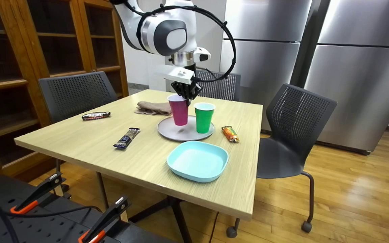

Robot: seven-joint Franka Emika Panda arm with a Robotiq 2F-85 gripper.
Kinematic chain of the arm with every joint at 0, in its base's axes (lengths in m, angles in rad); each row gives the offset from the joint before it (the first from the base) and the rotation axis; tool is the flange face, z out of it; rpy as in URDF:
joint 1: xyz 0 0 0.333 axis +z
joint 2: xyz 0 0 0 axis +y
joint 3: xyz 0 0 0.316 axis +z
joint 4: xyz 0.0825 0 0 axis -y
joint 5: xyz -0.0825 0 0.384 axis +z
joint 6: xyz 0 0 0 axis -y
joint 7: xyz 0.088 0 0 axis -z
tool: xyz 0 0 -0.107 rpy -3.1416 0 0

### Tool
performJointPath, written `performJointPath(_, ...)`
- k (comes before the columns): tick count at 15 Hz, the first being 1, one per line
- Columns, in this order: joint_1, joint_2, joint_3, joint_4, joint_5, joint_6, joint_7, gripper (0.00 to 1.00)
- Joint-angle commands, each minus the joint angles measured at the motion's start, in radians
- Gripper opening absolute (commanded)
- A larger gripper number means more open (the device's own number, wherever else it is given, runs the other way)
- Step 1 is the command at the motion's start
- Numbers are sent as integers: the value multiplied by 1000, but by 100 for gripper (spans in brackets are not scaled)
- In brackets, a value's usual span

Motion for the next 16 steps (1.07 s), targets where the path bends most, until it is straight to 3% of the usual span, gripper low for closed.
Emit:
performJointPath(1, -44, 15, 45, 46, -58, -48, 66, 1)
performJointPath(6, -64, 9, 75, 41, -67, -95, 54, 1)
performJointPath(16, -64, 24, 71, 38, -96, -123, 59, 1)
